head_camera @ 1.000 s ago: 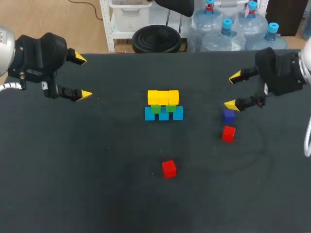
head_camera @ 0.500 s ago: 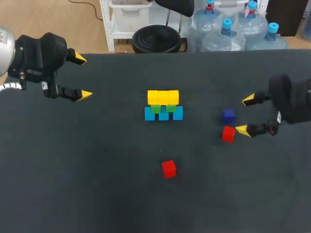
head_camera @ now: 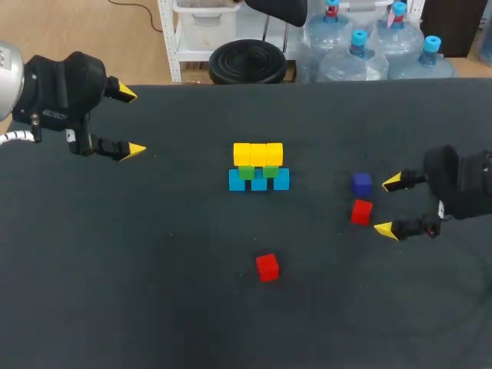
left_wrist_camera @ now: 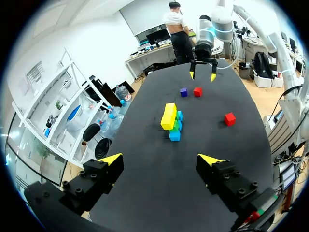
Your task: Place the blue cubes, place green cubes on the blue cubes, place the yellow cubes on the green cubes, then place the red cubes on the yellow cubes, and place purple cube on the red cubes.
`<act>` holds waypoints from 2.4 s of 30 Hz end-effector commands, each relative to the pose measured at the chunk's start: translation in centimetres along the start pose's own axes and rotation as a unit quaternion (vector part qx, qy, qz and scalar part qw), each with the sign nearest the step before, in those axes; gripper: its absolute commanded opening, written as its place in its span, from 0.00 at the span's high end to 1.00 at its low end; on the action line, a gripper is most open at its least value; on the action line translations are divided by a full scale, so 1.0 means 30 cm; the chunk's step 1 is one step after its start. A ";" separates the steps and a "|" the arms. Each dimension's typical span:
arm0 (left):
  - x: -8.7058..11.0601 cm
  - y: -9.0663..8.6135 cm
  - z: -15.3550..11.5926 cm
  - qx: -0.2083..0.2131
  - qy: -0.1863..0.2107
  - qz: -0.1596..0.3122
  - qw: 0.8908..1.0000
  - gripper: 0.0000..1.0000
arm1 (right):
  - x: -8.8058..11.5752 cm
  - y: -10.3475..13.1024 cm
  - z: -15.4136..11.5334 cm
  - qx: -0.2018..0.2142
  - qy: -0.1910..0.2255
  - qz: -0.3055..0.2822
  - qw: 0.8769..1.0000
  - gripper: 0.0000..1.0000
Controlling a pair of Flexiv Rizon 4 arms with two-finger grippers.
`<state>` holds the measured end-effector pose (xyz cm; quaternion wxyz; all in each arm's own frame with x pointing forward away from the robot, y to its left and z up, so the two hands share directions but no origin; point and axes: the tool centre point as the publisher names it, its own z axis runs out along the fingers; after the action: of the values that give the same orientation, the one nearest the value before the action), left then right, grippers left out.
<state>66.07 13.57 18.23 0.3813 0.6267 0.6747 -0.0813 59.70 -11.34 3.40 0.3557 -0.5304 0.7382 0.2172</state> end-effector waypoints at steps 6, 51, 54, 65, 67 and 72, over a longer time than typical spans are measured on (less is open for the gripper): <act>0.008 -0.001 -0.002 0.000 -0.005 0.002 1.000 0.00 | 0.027 -0.018 0.099 -0.006 -0.005 0.005 1.000 0.00; 0.008 -0.001 -0.002 0.000 -0.005 0.002 1.000 0.00 | 0.036 -0.064 0.168 -0.006 0.003 0.032 0.999 0.87; 0.008 -0.001 -0.002 0.000 -0.005 0.002 1.000 0.00 | 0.039 -0.065 0.164 -0.005 0.004 0.031 0.999 0.87; 0.008 -0.001 -0.002 0.000 -0.005 0.002 1.000 0.00 | -0.003 -0.064 0.146 -0.037 0.012 -0.005 0.999 1.00; 0.008 -0.001 -0.002 0.000 -0.005 0.002 1.000 0.00 | -0.034 -0.072 0.133 -0.053 0.021 -0.025 0.998 1.00; 0.008 -0.001 -0.002 0.000 -0.005 0.002 1.000 0.00 | -0.132 -0.099 0.094 -0.089 0.034 -0.067 0.993 1.00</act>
<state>66.07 13.57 18.23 0.3813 0.6268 0.6747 -0.0813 63.42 -7.86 2.69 0.3209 -0.6038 0.6916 0.2326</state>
